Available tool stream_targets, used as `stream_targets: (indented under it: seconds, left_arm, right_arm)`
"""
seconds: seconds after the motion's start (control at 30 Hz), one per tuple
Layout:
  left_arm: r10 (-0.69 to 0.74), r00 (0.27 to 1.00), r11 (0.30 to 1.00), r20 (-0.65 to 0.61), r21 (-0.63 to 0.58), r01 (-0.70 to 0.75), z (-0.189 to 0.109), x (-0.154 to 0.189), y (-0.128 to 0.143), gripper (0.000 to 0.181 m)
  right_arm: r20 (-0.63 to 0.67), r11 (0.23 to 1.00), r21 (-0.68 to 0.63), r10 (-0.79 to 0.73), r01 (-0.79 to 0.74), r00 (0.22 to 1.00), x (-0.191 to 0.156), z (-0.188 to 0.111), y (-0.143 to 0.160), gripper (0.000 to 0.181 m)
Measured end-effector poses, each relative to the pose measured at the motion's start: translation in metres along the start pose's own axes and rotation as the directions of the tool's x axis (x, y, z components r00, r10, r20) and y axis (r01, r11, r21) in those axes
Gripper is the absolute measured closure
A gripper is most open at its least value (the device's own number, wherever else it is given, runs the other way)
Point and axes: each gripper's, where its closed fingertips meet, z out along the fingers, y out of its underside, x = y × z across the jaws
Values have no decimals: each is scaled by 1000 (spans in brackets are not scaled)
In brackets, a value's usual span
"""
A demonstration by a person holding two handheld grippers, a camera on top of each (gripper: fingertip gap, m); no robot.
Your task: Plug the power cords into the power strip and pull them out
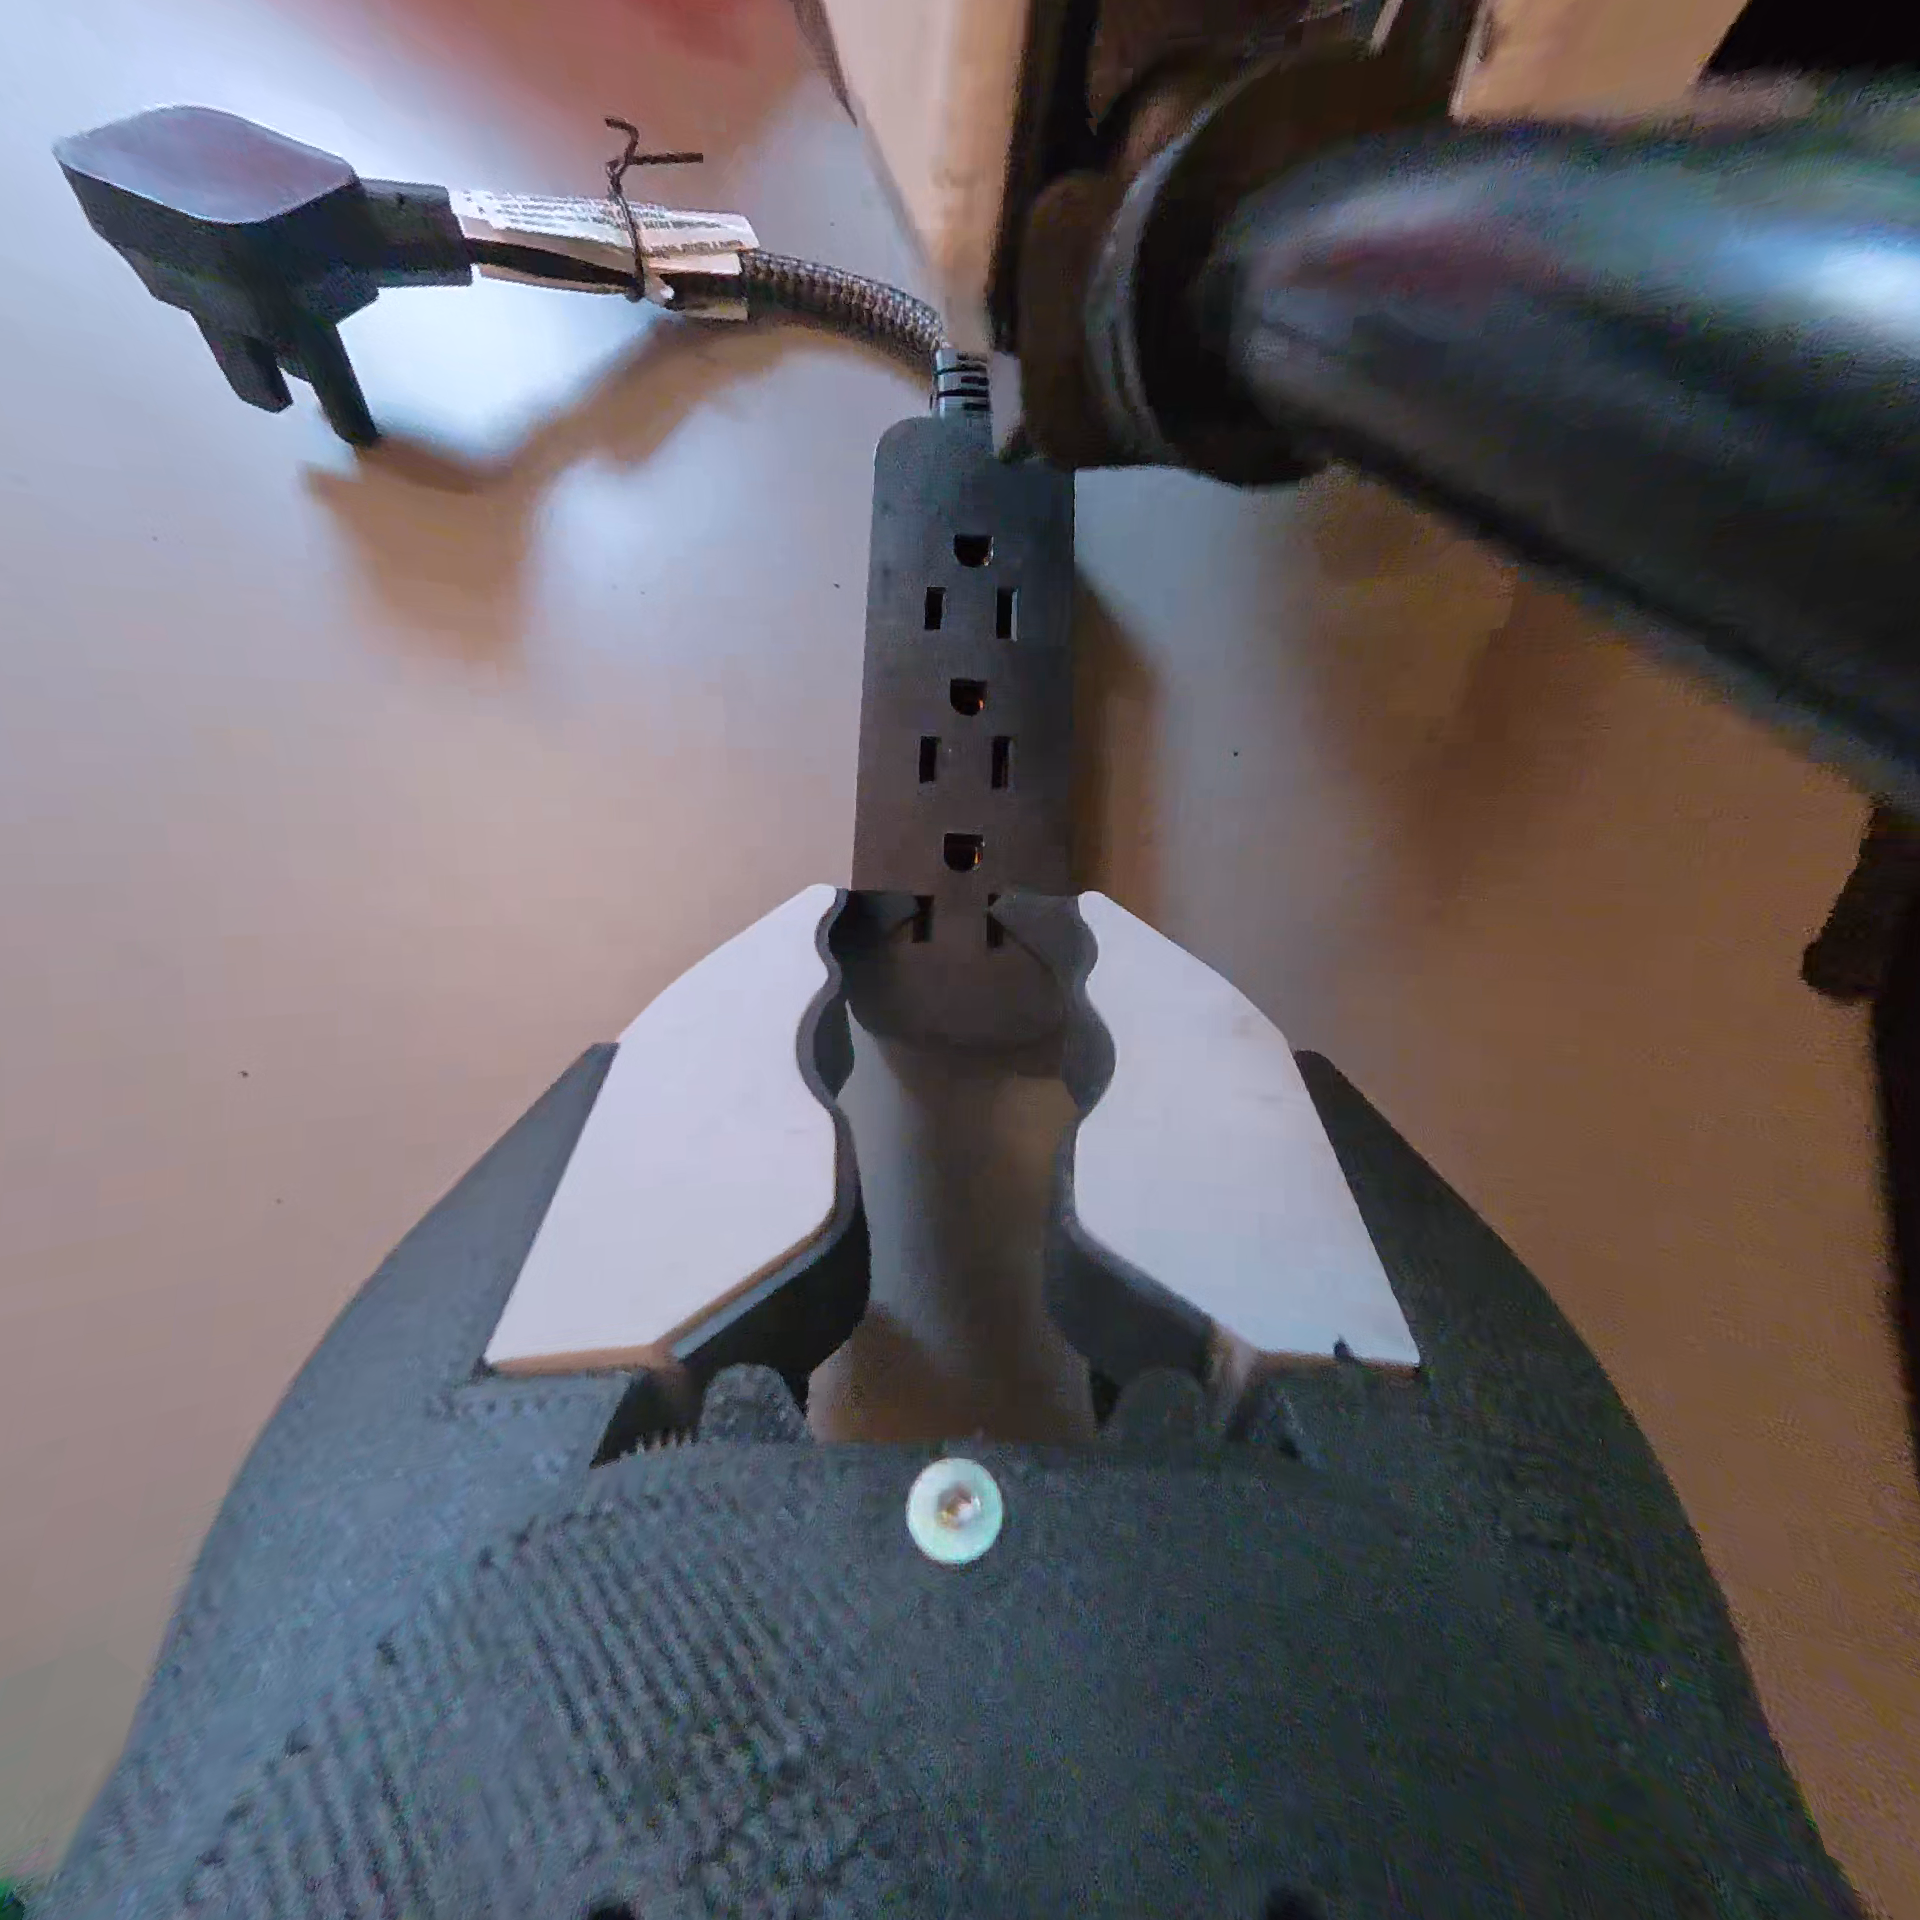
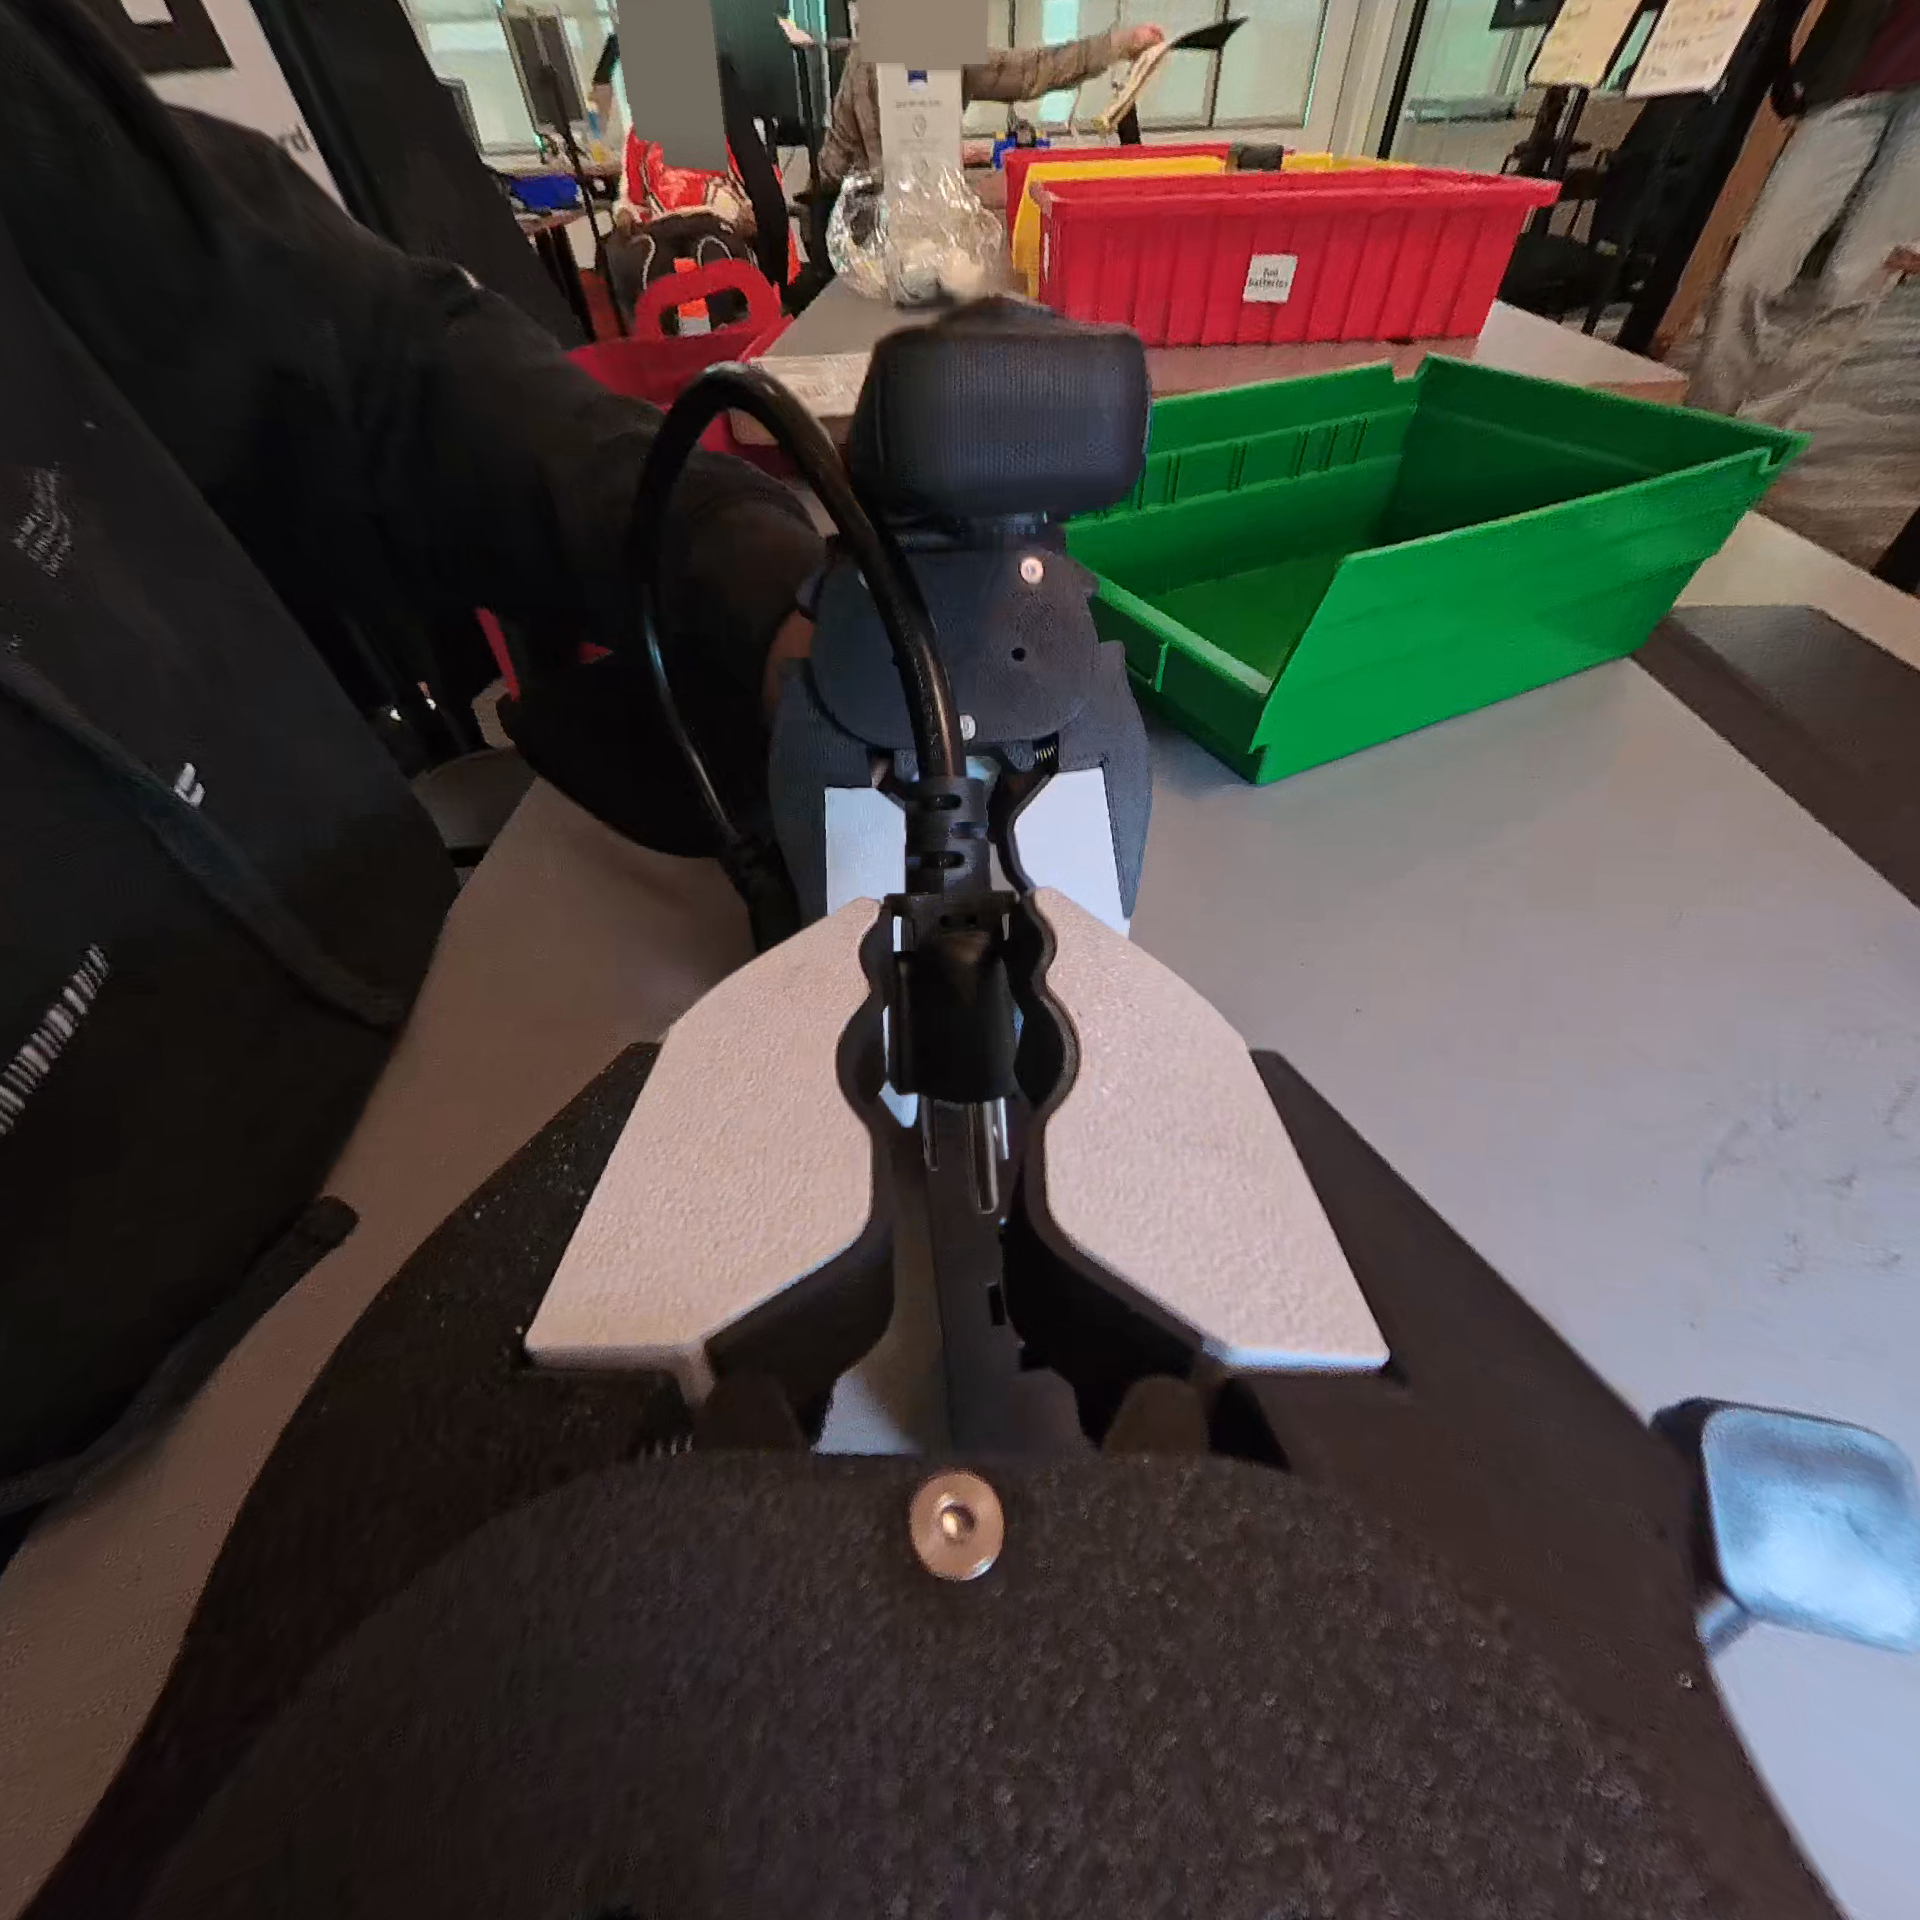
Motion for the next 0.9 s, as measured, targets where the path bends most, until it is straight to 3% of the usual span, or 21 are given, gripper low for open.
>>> stream_targets:
  seconds: [0.37, 0.6, 0.77, 0.9]
  left_arm:
    - [6, 999, 959, 49, 282, -19, -25, -4, -16, 143]
    - [30, 999, 887, -15, 461, -19, -45, 15, -39, 146]
    - [46, 999, 837, 0, 545, -39, -57, 20, -50, 156]
    - [39, 999, 818, 31, 573, -50, -66, 18, -52, 174]
  right_arm:
    - [-35, 986, -153, -64, 58, 997, 0, 6, 29, 159]
    - [-38, 985, -166, -45, 38, 998, 0, 14, 35, 159]
    - [-34, 984, -176, -30, 23, 999, -3, 20, 37, 159]
    - [-60, 987, -158, -21, 12, 998, -3, 21, 31, 156]
